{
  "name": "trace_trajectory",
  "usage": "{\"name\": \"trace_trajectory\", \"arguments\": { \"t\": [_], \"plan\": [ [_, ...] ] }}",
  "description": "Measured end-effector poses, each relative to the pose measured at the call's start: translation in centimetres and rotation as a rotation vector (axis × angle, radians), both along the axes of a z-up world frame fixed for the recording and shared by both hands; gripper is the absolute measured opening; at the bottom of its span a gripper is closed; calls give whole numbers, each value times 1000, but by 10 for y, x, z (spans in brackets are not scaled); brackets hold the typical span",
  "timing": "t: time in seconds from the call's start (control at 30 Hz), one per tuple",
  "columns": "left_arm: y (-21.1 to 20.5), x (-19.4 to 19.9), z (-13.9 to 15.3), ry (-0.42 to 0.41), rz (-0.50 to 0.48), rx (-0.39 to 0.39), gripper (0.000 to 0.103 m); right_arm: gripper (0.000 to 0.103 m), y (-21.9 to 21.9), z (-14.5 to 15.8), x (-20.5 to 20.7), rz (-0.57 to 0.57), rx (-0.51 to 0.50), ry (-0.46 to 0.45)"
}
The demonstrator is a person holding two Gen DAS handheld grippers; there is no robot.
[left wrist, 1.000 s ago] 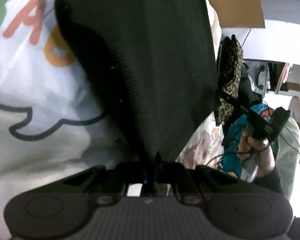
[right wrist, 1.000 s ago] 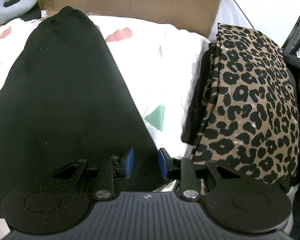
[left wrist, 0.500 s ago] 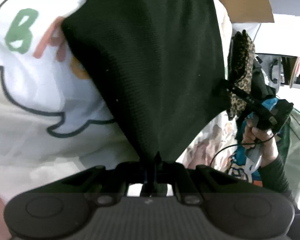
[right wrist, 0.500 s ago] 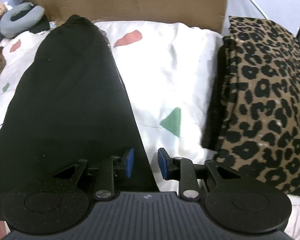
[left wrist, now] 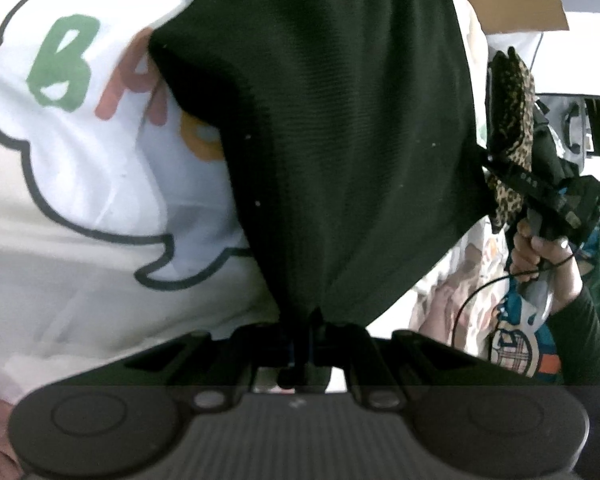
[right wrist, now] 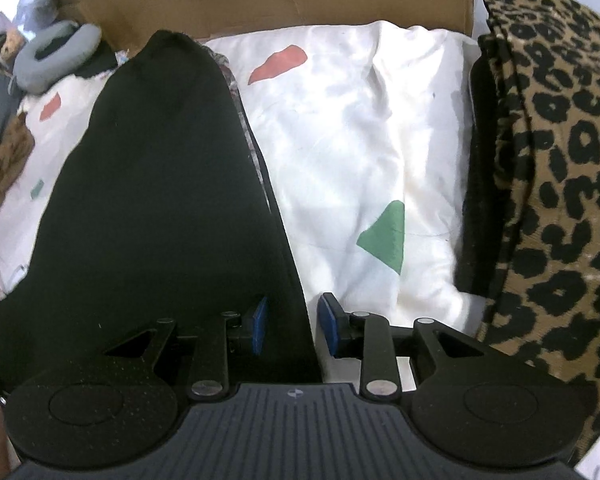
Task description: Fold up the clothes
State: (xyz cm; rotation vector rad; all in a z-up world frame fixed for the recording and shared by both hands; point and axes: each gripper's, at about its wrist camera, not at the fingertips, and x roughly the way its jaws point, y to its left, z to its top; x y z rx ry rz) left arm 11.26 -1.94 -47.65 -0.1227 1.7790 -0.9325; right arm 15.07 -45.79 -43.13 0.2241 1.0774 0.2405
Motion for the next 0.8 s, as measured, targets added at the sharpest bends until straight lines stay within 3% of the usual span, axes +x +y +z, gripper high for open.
{"name": "trace_trajectory", "arguments": {
  "t": [0.17, 0.23, 0.3, 0.53, 0.8],
  "plan": [
    [0, 0, 0, -3, -7, 4, 6, 26, -2, -2, 9, 9, 32, 18],
    [1, 1, 1, -1, -10, 3, 6, 10, -2, 0, 11, 16, 33, 29],
    [2, 2, 5, -2, -21, -4, 6, 5, -1, 3, 11, 16, 38, 35],
    [12, 11, 37, -22, -45, -26, 6, 3, 8, 21, 2, 27, 49, 40],
    [36, 28, 88, -91, -64, -36, 6, 3, 16, 45, -12, 24, 140, 63]
  ]
}}
